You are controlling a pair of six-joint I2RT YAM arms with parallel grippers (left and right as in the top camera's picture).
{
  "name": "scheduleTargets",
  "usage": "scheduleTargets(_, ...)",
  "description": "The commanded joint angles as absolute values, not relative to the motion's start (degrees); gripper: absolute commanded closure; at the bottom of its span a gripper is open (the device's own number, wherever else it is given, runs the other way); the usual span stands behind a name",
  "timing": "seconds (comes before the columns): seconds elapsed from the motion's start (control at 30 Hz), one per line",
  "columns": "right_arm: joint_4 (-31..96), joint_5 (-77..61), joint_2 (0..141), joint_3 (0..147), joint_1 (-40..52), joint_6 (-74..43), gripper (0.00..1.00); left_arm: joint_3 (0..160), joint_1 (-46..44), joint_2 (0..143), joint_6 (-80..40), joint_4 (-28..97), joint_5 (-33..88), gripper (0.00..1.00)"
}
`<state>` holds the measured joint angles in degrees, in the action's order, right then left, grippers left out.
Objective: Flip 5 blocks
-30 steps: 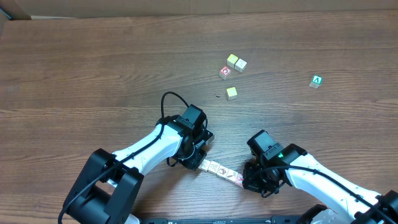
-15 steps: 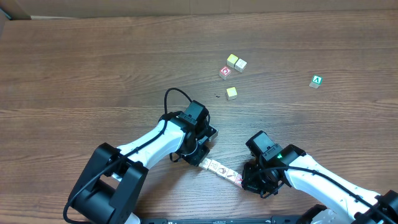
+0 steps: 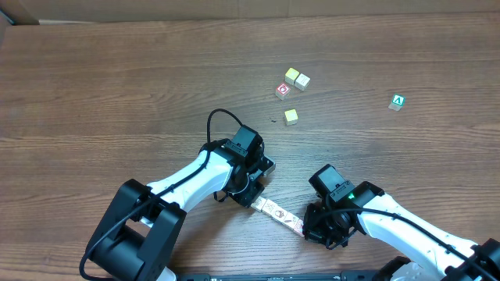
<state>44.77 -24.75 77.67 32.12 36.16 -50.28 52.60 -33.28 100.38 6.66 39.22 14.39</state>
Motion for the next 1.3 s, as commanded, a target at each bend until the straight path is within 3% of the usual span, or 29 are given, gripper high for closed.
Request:
scheduleTargets(0.0, 43.94, -26.72, 77.87, 31.83, 36.64, -56.25, 0.96, 49.56, -33.52, 105.84, 8.62, 37.63, 9.02, 0.96)
scheduleTargets(0.3, 43.72, -26.55, 77.87, 31.83, 36.71, -60.31, 0.96, 49.56, -33.52, 105.84, 8.6, 37.6, 9.02, 0.96)
scheduleTargets(0.8, 46.15, -17.1, 77.87, 31.81, 36.69, -58.81, 0.96, 49.56, -33.52, 105.84, 8.6, 37.58, 8.91, 0.96)
scheduleTargets(1.27, 43.27, -16.34, 77.87, 31.81, 36.75, -56.93, 0.96, 49.56, -33.52, 105.84, 8.82, 37.21, 8.36, 0.96)
